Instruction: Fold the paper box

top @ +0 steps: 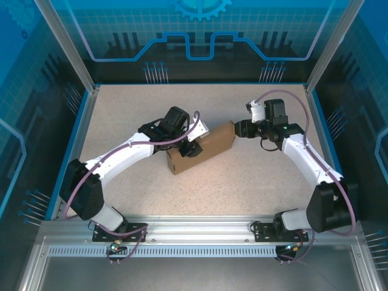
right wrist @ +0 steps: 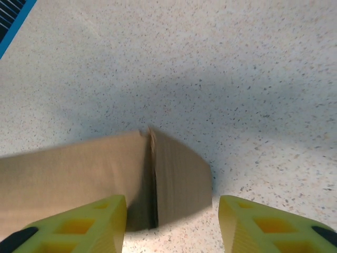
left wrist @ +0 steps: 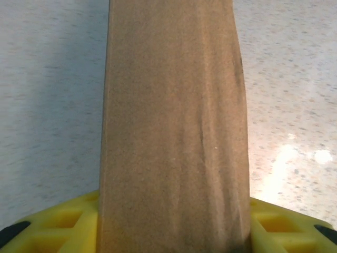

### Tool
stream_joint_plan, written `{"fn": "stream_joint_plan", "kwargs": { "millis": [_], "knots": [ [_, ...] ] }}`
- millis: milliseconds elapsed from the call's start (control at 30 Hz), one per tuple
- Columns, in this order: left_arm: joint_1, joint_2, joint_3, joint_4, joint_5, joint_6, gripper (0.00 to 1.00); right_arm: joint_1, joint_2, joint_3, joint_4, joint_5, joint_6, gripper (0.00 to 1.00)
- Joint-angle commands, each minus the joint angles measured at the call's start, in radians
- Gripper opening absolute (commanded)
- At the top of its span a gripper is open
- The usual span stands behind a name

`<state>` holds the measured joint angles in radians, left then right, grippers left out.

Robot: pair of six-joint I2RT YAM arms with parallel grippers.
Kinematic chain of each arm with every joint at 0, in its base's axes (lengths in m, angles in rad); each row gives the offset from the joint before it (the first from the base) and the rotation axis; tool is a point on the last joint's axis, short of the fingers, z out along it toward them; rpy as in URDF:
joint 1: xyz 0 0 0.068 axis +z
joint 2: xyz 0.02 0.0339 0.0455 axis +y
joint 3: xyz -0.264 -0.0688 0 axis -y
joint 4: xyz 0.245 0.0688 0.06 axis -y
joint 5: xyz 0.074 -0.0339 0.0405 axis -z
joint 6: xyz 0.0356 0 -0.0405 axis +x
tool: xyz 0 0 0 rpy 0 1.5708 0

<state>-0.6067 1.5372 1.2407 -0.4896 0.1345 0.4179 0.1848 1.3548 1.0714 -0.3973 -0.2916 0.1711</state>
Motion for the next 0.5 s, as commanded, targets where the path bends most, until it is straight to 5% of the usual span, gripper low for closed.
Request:
{"fn": "stream_joint_plan", "kwargs": {
  "millis": [0,467],
  "knots": [
    [0.005,-0.071,0.001,0.041,-0.161,0.002,0.48,0.008,-0.073,0.036,-0.071,0.025,-0.020,0.51],
    [0.016,-0.016,0.020,0.292,-0.591,0.149,0.48,0.000,-0.151,0.009,-0.091,0.038,-0.021,0.51]
  ]
}}
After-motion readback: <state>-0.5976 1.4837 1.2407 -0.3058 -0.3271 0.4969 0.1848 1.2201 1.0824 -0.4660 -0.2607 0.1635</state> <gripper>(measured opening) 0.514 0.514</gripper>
